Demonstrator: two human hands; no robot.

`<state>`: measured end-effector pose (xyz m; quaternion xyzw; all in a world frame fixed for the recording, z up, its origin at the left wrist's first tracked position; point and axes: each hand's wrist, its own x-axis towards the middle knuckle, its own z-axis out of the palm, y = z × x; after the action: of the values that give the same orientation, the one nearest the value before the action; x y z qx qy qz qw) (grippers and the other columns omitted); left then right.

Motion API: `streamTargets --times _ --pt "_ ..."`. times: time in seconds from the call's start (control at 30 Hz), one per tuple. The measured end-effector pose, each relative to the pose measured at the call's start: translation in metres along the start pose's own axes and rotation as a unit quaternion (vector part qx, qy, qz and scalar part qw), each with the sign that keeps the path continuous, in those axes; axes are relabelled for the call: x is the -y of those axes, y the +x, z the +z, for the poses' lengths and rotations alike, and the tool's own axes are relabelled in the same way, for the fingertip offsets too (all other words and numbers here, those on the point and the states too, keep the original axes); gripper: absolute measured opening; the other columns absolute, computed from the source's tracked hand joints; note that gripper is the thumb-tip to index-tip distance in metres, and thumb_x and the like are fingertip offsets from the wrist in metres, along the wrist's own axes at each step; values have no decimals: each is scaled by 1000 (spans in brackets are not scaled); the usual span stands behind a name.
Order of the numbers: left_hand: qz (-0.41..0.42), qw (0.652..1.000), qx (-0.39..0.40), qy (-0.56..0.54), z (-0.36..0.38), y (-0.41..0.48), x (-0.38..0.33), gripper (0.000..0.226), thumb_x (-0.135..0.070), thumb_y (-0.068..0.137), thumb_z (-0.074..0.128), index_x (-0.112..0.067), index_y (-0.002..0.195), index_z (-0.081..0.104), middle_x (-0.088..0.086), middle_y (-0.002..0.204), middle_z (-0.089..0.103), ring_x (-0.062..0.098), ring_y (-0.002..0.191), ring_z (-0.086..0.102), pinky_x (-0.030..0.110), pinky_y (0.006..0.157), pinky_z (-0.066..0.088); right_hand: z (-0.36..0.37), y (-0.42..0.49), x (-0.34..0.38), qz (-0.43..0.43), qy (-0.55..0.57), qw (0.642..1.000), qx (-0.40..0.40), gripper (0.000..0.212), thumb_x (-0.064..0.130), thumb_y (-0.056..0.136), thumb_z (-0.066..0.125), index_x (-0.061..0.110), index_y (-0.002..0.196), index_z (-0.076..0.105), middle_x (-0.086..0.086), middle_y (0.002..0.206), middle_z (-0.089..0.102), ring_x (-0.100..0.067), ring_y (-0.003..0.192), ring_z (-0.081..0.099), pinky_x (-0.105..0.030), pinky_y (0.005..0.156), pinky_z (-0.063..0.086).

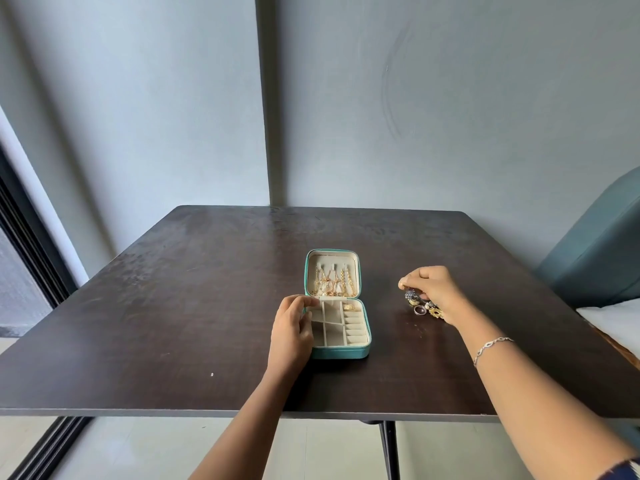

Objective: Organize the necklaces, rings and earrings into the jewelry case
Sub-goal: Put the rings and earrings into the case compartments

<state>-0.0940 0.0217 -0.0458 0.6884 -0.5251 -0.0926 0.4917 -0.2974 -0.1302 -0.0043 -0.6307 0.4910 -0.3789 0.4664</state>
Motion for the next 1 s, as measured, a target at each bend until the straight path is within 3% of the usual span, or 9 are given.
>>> streamTargets --times 0.17,0.3,0.4,0.5,0.67,0.83,1.0 --pt "6 1000 -1 -3 0 0 2 24 4 90 46 -10 100 63 1 112 54 10 101 52 0 78 34 4 3 -7 -34 -72 996 44 17 -8 80 60 6 73 66 -5 69 62 -11 63 53 -17 56 41" --pt "6 1000 0 -4 0 0 2 26 6 88 46 -10 100 64 1 113 55 9 101 52 4 83 35 5 4 -10 -46 -98 993 45 30 -17 78 56 10 69 65 -6 69 63 -18 68 56 -24 65 43" --pt "2 1000 4 -5 0 0 1 27 5 89 45 -11 100 63 -1 113 53 8 101 51 -1 79 34 6 3 -7 -56 -100 992 46 27 -20 79 51 2 76 66 -4 69 63 -16 67 57 -19 61 43" --pt "1 1000 5 -6 0 0 0 26 4 89 45 -11 100 63 -2 113 53 8 100 51 0 78 35 5 4 -7 -69 -91 993 42 32 -19 78 53 9 70 66 -5 70 64 -20 69 55 -24 59 40" --pt "18 1000 2 -1 0 -1 0 25 3 89 46 -11 101 63 -1 114 54 12 104 52 14 86 37 7 -5 -3 -108 -57 992 42 23 -20 74 59 3 76 61 -6 68 59 1 57 59 -6 57 45" --pt "32 999 -4 8 1 -4 -3 21 -2 90 49 -12 104 61 -2 114 57 13 109 50 14 87 35 9 -11 -10 -126 -21 992 24 26 -14 75 63 12 76 62 -4 69 58 6 55 57 -8 57 44" --pt "-2 999 -23 -25 1 -2 -14 19 -8 90 54 -18 105 60 -10 111 57 13 111 51 29 93 44 13 -19 -22 -164 -7 986 -12 28 -12 77 62 16 77 61 -1 70 59 7 60 56 -6 58 43"
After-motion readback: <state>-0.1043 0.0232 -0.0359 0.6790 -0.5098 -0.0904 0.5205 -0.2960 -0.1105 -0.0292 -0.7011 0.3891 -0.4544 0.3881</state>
